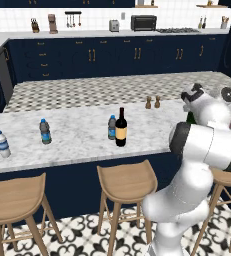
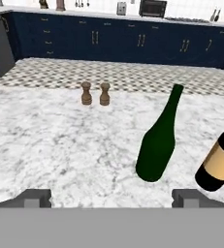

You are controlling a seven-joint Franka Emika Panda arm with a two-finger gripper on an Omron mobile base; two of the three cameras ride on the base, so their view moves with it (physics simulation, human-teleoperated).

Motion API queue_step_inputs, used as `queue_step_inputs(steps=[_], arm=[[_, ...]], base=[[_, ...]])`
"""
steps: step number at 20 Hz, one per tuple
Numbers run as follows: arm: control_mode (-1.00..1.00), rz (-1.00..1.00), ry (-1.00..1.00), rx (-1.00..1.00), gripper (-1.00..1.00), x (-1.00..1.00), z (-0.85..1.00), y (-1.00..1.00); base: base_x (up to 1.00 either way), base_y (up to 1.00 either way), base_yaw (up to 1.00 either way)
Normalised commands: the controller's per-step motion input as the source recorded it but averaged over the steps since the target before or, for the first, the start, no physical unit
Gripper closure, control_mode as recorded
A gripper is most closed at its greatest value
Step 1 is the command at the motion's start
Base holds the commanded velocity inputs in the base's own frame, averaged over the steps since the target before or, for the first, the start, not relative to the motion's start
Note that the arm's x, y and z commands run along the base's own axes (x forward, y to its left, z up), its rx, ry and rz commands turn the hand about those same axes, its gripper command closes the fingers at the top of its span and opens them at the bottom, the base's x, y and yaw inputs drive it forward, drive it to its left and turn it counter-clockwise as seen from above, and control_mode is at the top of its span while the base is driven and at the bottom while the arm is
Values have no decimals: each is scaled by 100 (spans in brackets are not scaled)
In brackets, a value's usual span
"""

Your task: Move the plastic bottles in the middle to the plastics group, and the glass bottles in the middle to the glass group.

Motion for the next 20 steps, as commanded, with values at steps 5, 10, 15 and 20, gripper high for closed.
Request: queue_step_inputs(steps=[5,10,15,20], arm=[[-100,23,6,-6,-100,-61,50,60],[-100,24,23,-15,-100,-55,50,73],[-100,14,12,-8,-100,-31,45,50],[-100,19,-2,0,-100,-40,11,37]], base=[[0,0,0],[0,0,0],[0,0,0],[0,0,0]])
